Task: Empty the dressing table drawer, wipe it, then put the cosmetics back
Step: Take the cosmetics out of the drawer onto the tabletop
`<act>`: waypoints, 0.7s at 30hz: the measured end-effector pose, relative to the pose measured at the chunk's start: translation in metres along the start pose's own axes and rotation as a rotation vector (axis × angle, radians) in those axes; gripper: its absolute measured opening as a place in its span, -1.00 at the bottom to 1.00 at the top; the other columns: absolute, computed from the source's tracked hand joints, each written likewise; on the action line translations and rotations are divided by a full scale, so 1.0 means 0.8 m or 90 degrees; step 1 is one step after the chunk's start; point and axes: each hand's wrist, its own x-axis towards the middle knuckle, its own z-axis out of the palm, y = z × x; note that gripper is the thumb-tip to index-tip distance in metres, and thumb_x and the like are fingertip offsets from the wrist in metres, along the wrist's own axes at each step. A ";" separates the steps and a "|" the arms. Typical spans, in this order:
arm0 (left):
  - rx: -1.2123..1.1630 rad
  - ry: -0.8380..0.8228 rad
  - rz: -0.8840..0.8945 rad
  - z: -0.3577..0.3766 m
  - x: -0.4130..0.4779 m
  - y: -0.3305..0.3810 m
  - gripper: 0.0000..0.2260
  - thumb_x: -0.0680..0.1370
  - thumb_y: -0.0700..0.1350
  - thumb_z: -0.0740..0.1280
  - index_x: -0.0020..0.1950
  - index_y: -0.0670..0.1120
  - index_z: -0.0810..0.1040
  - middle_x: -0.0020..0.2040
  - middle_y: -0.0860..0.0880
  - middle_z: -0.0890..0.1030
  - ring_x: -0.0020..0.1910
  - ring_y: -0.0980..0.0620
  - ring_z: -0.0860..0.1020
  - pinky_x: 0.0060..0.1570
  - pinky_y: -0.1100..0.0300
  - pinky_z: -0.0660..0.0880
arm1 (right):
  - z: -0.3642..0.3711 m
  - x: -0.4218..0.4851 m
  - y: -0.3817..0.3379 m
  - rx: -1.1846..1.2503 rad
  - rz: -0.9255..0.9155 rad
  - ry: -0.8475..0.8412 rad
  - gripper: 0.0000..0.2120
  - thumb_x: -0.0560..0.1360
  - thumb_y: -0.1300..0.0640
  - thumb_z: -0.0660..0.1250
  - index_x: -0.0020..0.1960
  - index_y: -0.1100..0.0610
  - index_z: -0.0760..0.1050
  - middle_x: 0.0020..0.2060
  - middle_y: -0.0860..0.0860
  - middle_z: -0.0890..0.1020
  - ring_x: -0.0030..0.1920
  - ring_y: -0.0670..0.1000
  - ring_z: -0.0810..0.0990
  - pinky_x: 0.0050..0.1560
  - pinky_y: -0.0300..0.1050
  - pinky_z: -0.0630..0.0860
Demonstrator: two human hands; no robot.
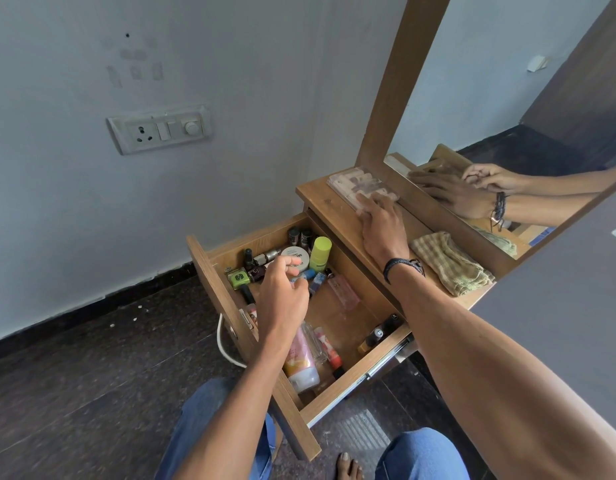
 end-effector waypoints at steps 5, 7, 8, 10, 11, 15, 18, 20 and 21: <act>0.014 -0.008 0.001 0.002 -0.001 -0.002 -0.76 0.57 -0.21 0.34 0.14 0.10 0.47 0.19 0.09 0.56 -0.08 0.14 0.57 -0.35 0.31 0.37 | 0.001 0.001 0.001 -0.012 0.008 -0.015 -0.61 0.72 0.05 0.12 0.54 -0.02 0.36 0.54 0.11 0.34 0.54 0.24 0.22 0.51 0.21 0.26; 0.018 -0.005 0.000 0.002 0.000 -0.004 -0.76 0.56 -0.22 0.34 0.12 0.10 0.48 0.17 0.09 0.56 -0.07 0.14 0.56 -0.35 0.31 0.36 | 0.001 0.002 0.001 -0.014 0.008 -0.018 -0.60 0.72 0.04 0.12 0.55 -0.02 0.36 0.54 0.11 0.33 0.55 0.24 0.20 0.53 0.20 0.23; 0.020 0.002 -0.003 0.002 0.000 -0.005 -0.74 0.55 -0.24 0.35 0.12 0.10 0.48 0.16 0.09 0.56 -0.05 0.14 0.56 -0.35 0.33 0.35 | 0.000 0.001 0.001 -0.016 0.006 -0.019 -0.60 0.72 0.04 0.12 0.55 -0.01 0.36 0.54 0.12 0.33 0.55 0.24 0.20 0.53 0.19 0.22; 0.015 0.020 -0.003 0.001 0.001 -0.008 -0.67 0.52 -0.31 0.34 0.10 0.10 0.49 0.15 0.07 0.57 0.03 0.09 0.54 -0.32 0.35 0.36 | -0.002 0.001 -0.001 -0.021 0.004 -0.017 -0.60 0.72 0.04 0.13 0.54 0.00 0.36 0.53 0.14 0.33 0.55 0.24 0.19 0.54 0.18 0.20; 0.006 0.033 -0.001 0.001 0.001 -0.010 -0.63 0.50 -0.36 0.33 0.10 0.10 0.50 0.16 0.06 0.57 0.09 0.05 0.53 -0.30 0.38 0.37 | -0.004 -0.001 -0.004 -0.018 0.007 -0.012 -0.60 0.71 0.02 0.16 0.54 0.01 0.36 0.52 0.14 0.32 0.55 0.24 0.18 0.54 0.18 0.21; -0.066 0.114 0.002 -0.001 0.007 -0.014 -0.57 0.47 -0.47 0.25 0.16 -0.01 0.54 0.19 0.03 0.57 0.23 0.07 0.47 -0.14 0.48 0.46 | -0.014 -0.013 -0.020 -0.016 -0.042 0.041 -0.60 0.65 -0.03 0.24 0.46 0.04 0.43 0.43 0.09 0.40 0.46 0.16 0.28 0.37 0.17 0.39; -0.164 0.155 -0.055 -0.006 0.012 -0.015 -0.55 0.47 -0.48 0.19 0.14 0.02 0.51 0.12 0.05 0.57 0.16 0.11 0.52 0.11 0.23 0.53 | -0.018 -0.040 -0.037 -0.056 -0.173 0.165 -0.76 0.63 0.13 0.26 0.25 0.14 0.59 0.19 0.12 0.54 0.19 0.16 0.42 0.12 0.13 0.52; -0.207 0.156 -0.091 -0.009 0.011 -0.014 -0.54 0.50 -0.48 0.16 0.14 0.05 0.48 0.08 0.09 0.55 0.12 0.15 0.52 0.11 0.21 0.49 | -0.017 -0.076 -0.055 -0.029 -0.215 0.220 -0.81 0.64 0.19 0.25 0.11 0.17 0.63 0.03 0.08 0.58 0.02 0.09 0.44 0.00 0.03 0.48; -0.213 0.157 -0.096 -0.010 0.010 -0.013 -0.54 0.50 -0.48 0.15 0.13 0.06 0.48 0.07 0.10 0.54 0.11 0.16 0.52 0.09 0.25 0.47 | -0.015 -0.099 -0.066 -0.008 -0.225 0.212 -0.81 0.64 0.20 0.25 0.06 0.16 0.64 -0.03 0.04 0.59 -0.04 0.03 0.43 -0.03 -0.05 0.46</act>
